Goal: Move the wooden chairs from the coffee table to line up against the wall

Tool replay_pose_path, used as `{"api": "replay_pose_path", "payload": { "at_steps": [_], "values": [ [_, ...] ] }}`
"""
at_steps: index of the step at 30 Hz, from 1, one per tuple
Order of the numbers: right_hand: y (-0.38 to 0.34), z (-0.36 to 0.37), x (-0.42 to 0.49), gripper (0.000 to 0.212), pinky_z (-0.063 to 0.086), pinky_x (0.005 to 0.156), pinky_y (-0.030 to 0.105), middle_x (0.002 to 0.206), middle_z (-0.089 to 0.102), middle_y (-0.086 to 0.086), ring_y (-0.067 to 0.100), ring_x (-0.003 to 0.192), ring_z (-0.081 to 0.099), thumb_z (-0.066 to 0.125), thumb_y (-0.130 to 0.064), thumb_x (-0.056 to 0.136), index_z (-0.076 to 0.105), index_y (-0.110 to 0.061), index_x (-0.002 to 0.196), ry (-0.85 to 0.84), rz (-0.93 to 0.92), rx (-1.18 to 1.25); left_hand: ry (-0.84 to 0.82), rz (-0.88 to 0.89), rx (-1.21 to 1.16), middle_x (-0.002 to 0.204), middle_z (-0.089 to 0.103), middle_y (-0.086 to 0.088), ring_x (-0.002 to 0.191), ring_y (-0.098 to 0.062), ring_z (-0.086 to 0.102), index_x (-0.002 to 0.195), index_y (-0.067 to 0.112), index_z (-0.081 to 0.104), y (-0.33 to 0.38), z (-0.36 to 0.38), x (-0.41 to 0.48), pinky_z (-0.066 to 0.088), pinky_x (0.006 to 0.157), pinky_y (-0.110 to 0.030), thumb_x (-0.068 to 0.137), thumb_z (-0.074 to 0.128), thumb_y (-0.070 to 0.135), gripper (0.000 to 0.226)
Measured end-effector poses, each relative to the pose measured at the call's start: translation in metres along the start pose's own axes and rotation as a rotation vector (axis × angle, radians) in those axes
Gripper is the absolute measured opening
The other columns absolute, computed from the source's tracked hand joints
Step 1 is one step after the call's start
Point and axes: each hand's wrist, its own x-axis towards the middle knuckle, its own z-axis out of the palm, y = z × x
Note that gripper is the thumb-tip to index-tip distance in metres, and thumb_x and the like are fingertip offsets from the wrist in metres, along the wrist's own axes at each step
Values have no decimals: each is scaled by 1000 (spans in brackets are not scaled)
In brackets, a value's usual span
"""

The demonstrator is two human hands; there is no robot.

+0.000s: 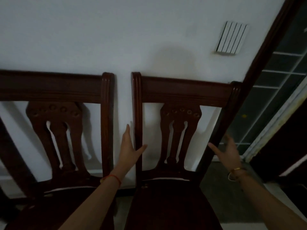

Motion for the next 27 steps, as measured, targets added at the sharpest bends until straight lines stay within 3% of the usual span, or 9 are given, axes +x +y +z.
{"api": "replay_pose_path", "payload": {
  "at_steps": [2,6,10,12,17,22,24,27],
  "values": [
    [16,8,18,83,38,103,39,145,47,14,32,129,48,79,-32,78,34,-12,145,27,-18,12,9,-18,-23,163,22,0,146,-16,24,159,25,4,-12,13,10,28,118,-39,81,82,24,111],
    [35,32,49,80,43,103,53,142,50,19,40,126,50,73,-31,84,29,-9,146,10,23,22,34,-8,-34,152,44,-2,136,-18,45,159,26,8,-26,31,24,41,112,-41,85,77,13,102],
    [43,49,60,58,49,79,48,116,59,36,50,97,62,58,-22,96,28,4,139,125,41,-84,75,40,31,135,58,-7,121,-21,58,159,28,4,-36,36,29,49,104,-43,90,68,6,96],
    [43,52,61,56,47,74,45,111,60,37,50,91,62,56,-19,97,27,5,138,133,29,-123,65,43,27,128,60,-7,114,-20,61,158,30,0,-39,34,29,52,99,-42,91,65,3,97],
    [34,68,60,63,51,79,55,111,59,40,54,93,61,56,-19,97,22,5,143,115,30,-164,44,38,72,104,64,4,91,-6,65,157,33,-5,-56,15,27,51,76,-16,89,66,3,102],
    [27,71,58,64,50,81,55,114,58,40,53,97,61,56,-21,97,20,3,145,92,54,-160,27,47,121,120,62,3,97,5,61,158,27,-9,-58,9,30,50,94,-24,90,68,6,105],
    [24,68,57,69,47,91,56,128,53,38,54,111,56,56,-23,97,17,-1,149,49,83,-121,-1,43,135,135,57,-1,111,0,58,157,26,-13,-56,5,28,44,100,-24,90,70,11,107],
    [15,64,48,87,35,109,53,151,36,27,46,134,40,65,-26,91,7,-10,154,23,113,57,-35,61,155,154,39,-7,139,-14,40,157,25,-13,-40,-11,15,35,113,-32,87,73,30,111]
  ]
}}
